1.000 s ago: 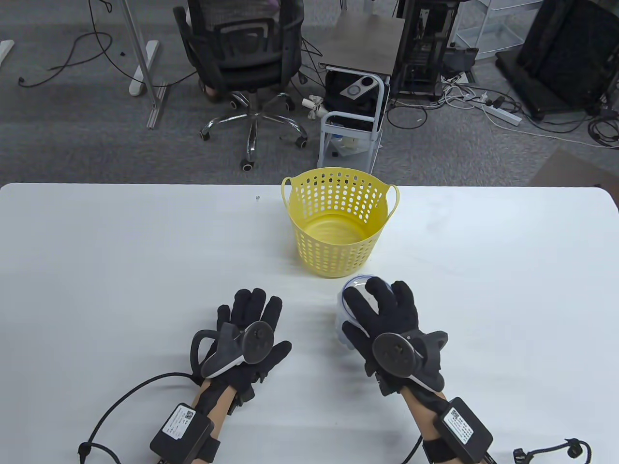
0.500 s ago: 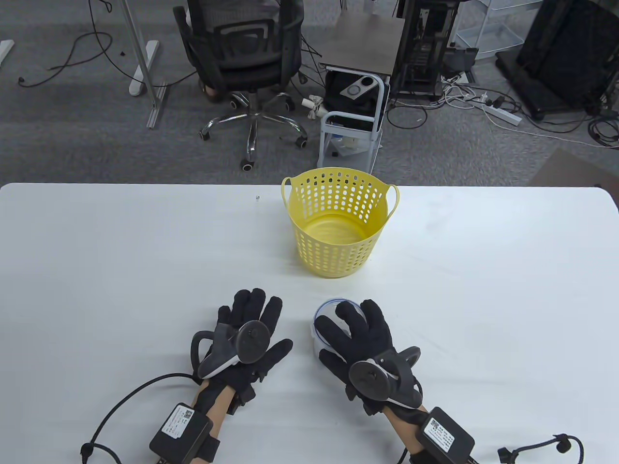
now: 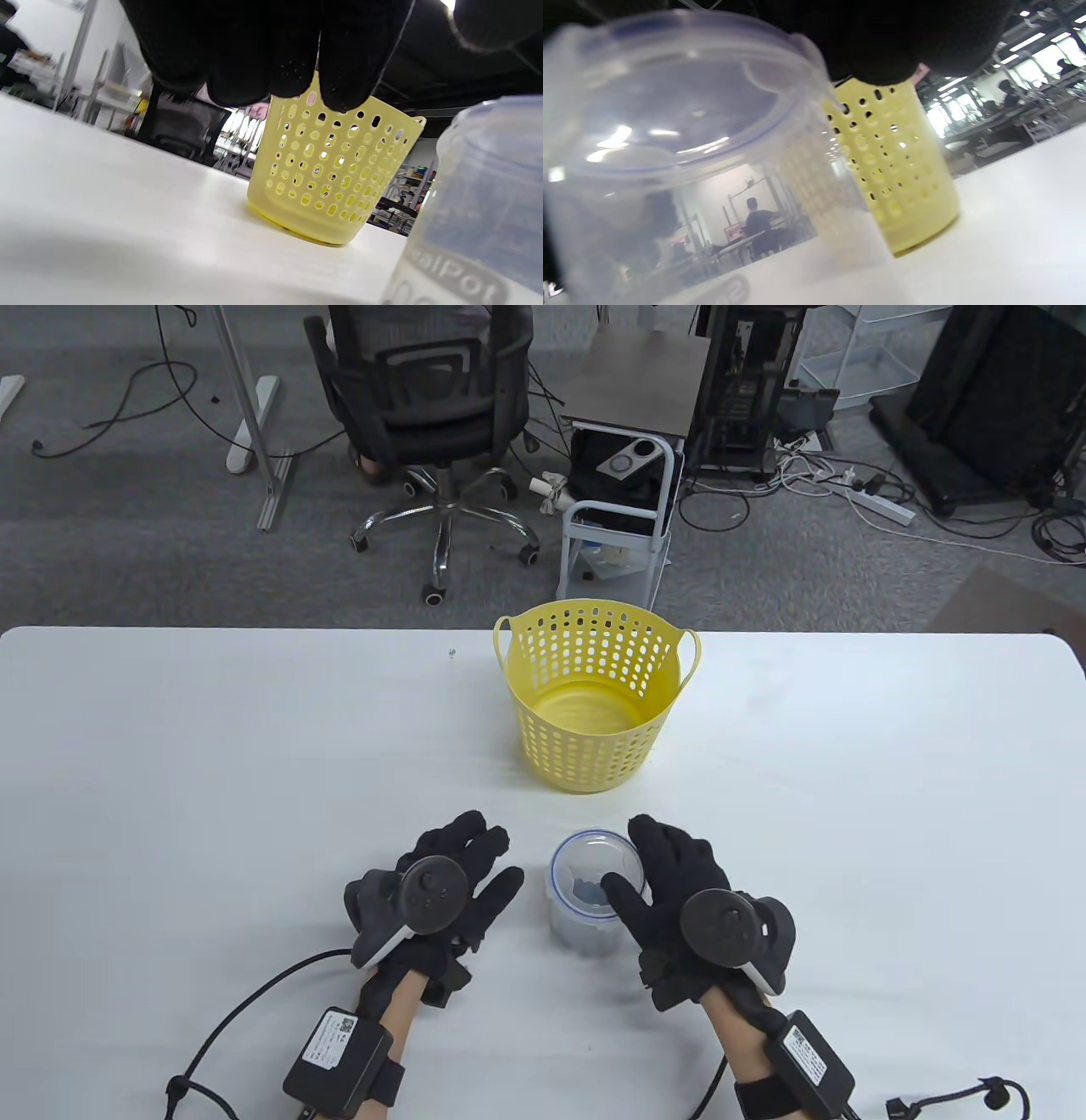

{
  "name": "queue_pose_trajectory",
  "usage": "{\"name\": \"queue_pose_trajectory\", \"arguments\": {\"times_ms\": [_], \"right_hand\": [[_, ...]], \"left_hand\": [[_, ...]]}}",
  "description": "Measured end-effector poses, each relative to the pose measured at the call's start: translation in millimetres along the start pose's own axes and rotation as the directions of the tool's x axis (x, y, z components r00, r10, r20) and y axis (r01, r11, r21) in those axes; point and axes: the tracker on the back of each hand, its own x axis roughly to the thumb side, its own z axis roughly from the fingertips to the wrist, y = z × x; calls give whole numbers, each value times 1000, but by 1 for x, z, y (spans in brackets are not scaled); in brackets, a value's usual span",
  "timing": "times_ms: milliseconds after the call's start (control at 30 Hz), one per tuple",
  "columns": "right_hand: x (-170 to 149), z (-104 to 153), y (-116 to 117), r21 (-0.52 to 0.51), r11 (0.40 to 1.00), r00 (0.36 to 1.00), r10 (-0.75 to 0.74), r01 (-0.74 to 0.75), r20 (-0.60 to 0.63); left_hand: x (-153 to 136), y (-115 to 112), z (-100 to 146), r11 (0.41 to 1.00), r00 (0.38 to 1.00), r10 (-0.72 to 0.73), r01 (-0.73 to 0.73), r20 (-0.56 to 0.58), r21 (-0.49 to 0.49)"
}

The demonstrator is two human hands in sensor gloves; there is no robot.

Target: Pour Go stones into a laundry basket

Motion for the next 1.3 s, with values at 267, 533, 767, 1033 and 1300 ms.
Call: {"name": "queue_pose_trajectory", "arguments": {"times_ms": [267,533,767,1033,1300], "right_hand": [[-36,-5,2,64,971,930,-201,231,-309],[-51,-5,12,132,920,866,-289,369,-409],[-49,-7,19,198,876,856,-341,439,-389],[-42,1,22,241,860,849,-329,450,-413],[-43,-2,25,241,828,821,-377,507,-429]], "left_hand": [[20,-14,-5,946,943,274,-300,-189,-121],[28,-39,-1,915,930,313,-349,-193,-201],[24,-41,-4,912,920,337,-372,-199,-172],[17,-52,-6,849,870,442,-484,-218,-209],[22,-48,-11,878,894,404,-438,-194,-194]]}}
